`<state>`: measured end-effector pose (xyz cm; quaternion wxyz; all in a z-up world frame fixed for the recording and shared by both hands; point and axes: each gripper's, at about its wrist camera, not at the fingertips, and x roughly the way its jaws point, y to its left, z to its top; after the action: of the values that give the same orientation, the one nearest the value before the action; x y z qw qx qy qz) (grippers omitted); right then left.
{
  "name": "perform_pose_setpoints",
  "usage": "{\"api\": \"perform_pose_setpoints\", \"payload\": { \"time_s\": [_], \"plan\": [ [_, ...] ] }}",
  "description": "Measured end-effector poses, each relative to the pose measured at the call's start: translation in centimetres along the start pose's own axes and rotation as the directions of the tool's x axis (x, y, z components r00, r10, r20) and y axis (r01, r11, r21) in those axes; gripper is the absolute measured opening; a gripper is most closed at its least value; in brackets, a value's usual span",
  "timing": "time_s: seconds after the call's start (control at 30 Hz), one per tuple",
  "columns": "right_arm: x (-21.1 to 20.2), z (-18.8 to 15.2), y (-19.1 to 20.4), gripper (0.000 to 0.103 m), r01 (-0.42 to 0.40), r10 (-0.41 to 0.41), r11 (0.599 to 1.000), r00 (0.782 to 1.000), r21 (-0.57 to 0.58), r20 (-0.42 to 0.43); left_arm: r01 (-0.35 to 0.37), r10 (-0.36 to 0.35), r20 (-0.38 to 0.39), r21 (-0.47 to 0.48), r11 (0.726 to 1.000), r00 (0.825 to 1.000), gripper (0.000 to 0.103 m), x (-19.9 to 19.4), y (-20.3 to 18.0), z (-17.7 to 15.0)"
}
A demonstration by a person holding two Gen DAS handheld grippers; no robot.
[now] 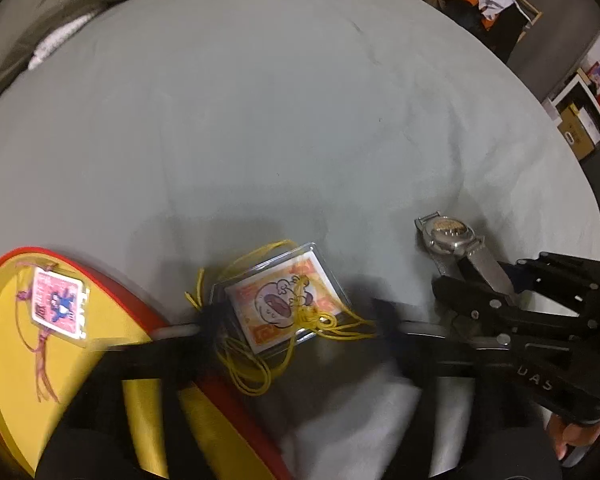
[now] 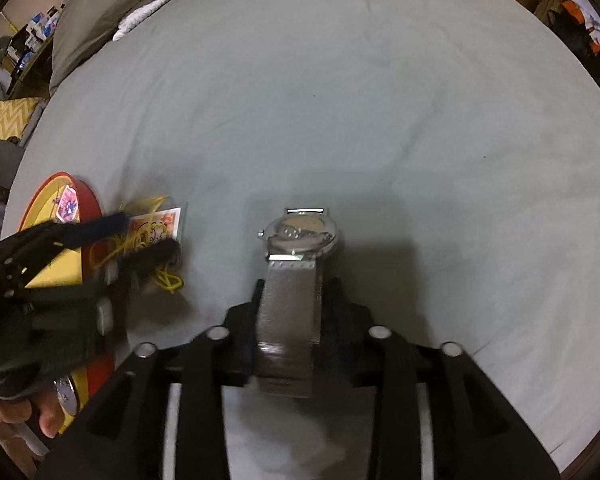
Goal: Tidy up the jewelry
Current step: 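Lower the watch onto the bed with the right tool while the left tool sets down the card, then move both open tools back over the tray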
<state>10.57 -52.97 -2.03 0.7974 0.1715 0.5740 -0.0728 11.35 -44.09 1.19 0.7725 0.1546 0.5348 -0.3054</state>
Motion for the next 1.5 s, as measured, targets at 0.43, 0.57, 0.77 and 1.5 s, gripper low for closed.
{"api": "perform_pose_setpoints", "payload": {
  "time_s": [0.43, 0.57, 0.77, 1.5],
  "plan": [
    [-5.8, 0.4, -1.3, 0.08, -0.089, 0.068, 0.988, 0.986, 0.128, 0.155, 0.011, 0.0, 0.102, -0.102, 0.995, 0.995, 0.092, -4.6, 4.1, -0.9],
    [-6.9, 0.0, 0.8, 0.08, -0.102, 0.086, 0.991, 0.98, 0.086, 0.182, -0.012, 0.027, 0.112, -0.131, 0.991, 0.993, 0.092, -6.2, 6.3, -1.8],
    [-7.0, -0.3, 6.1, 0.08, -0.101, 0.104, 0.995, 0.978, -0.028, 0.182, -0.041, 0.064, 0.114, -0.195, 0.98, 0.991, 0.092, -8.2, 10.1, -2.6],
    [-3.1, -8.0, 22.3, 0.08, -0.107, 0.152, 0.801, 0.988, -0.589, 0.026, -0.118, 0.119, -0.001, -0.187, 0.975, 0.993, 0.092, -4.6, 20.3, -6.2]
  ]
}}
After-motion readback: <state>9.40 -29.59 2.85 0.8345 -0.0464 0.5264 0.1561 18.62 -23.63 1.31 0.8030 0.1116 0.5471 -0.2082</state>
